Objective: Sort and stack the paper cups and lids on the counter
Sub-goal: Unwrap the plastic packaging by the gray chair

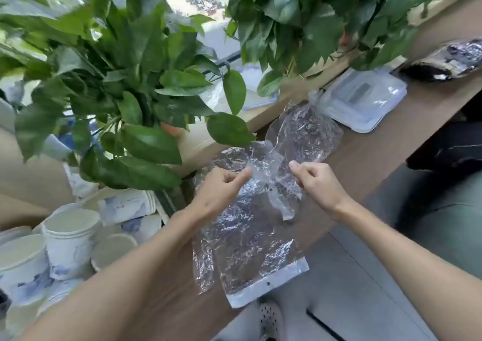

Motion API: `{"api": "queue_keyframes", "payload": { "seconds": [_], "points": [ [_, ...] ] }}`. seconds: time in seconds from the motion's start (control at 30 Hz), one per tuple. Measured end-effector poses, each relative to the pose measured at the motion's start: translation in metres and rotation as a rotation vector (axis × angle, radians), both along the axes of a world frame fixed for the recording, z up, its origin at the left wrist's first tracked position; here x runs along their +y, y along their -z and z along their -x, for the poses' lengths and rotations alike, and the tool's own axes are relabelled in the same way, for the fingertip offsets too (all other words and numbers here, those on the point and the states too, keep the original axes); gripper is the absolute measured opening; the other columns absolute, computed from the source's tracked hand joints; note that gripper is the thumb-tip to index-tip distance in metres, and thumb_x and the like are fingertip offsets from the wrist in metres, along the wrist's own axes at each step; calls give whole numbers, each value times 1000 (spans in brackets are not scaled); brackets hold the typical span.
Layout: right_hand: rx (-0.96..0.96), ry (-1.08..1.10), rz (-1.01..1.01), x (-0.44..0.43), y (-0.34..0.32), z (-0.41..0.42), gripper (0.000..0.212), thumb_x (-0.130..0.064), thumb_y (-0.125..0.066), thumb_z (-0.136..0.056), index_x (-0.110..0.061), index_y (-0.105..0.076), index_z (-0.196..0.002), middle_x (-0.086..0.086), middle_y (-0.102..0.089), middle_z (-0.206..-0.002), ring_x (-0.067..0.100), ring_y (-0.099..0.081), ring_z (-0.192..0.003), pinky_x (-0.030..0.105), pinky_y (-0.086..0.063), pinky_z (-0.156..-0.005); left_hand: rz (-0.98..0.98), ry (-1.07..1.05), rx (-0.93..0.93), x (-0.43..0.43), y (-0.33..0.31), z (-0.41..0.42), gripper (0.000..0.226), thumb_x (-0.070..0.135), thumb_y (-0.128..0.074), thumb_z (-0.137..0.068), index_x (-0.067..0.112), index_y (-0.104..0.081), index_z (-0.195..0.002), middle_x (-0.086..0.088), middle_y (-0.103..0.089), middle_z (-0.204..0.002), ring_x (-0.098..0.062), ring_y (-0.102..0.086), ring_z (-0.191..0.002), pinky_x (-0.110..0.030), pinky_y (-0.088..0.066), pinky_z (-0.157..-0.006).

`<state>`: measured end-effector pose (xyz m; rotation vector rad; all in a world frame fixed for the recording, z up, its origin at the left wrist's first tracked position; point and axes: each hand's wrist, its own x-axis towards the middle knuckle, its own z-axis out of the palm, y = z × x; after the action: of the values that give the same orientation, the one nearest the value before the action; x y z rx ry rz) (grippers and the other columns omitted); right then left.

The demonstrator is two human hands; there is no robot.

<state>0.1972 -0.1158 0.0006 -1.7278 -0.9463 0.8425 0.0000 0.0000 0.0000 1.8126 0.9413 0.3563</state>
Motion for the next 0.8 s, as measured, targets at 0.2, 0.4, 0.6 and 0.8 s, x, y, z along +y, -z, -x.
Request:
{"api": "queue_keyframes", "payload": {
  "seconds": [0.2,0.4,0.6,0.8],
  "points": [
    [-9,123,82,3,37,-25,38,-20,-59,-95,-8,-46,-62,-2,-37,-58,7,-32,-53,20,-29,-52,-245,-48,259,9,23,-62,73,80,-57,-72,26,-50,-121,2,-55,-121,-15,-51,-110,-37,-46,-93],
    [17,188,100,8,57,-42,30,-17,-59,-95,0,-55,-71,-2,-43,-62,7,-37,-57,17,-32,-54,-363,-51,335,14,26,-119,39,54,-71,-86,19,-71,-103,1,-71,-113,-23,-63,-112,-50,-41,-106],
    [-8,239,111,4,67,-51,24,-14,-61,-92,2,-57,-74,4,-54,-70,8,-46,-63,13,-36,-56,-410,-138,107,9,23,-98,23,18,-66,-96,17,-58,-74,11,-60,-66,4,-58,-63,-14,-48,-63],
    [-76,304,191,12,91,-51,14,-19,-68,-85,-10,-59,-89,10,-60,-94,20,-54,-84,32,-47,-80,-562,-225,-21,2,9,-57,29,10,-69,-94,14,-49,-73,6,-53,-62,-11,-52,-57,-35,-44,-57]
  ]
}}
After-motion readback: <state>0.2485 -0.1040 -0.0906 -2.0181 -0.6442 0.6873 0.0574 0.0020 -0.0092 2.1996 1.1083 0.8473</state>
